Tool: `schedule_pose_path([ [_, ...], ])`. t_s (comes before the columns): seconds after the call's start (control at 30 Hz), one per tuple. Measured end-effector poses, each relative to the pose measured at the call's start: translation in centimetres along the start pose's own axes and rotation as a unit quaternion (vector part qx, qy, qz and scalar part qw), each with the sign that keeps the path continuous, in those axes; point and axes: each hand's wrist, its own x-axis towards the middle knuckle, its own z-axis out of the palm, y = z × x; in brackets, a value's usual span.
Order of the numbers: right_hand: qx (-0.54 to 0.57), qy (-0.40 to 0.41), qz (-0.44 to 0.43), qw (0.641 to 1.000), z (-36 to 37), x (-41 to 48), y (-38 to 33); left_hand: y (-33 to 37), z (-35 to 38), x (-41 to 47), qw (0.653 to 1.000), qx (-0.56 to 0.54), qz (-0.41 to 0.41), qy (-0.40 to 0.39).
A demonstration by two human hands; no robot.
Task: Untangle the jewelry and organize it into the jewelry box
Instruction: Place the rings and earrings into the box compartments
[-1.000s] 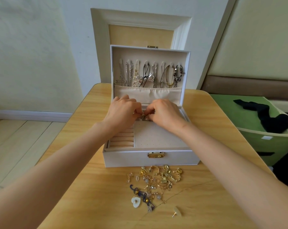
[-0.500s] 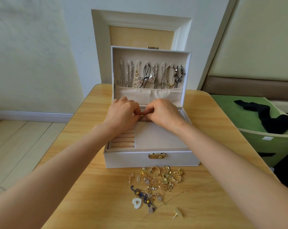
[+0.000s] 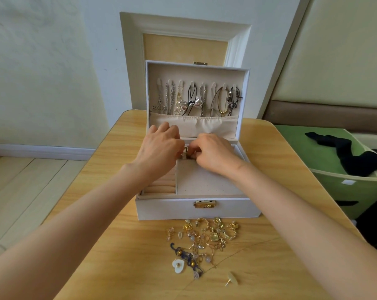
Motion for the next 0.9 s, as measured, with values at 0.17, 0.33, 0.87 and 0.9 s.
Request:
schedule_pose_path([
  [0.17, -0.001, 0.006, -0.002, 1.000, 0.0, -0.5, 0.1, 0.2, 0.1, 0.0, 0.999, 0.015, -0.028, -0.040],
  [0.33, 0.023, 0.025, 0.011, 0.999, -0.1, -1.0, 0.3, -0.1, 0.0, -0.2, 0.998, -0.025, -0.054, -0.034],
  [0.87, 0.070, 0.026, 0.017, 0.997, -0.9, -3.0, 0.4, -0.3, 0.5, -2.4, 0.995, -0.055, 0.019, 0.077],
  [0.9, 0.076, 0.018, 0.015, 0.997, -0.7, -3.0, 0.2, -0.2, 0.6, -2.5, 0.994, -0.057, 0.028, 0.084],
])
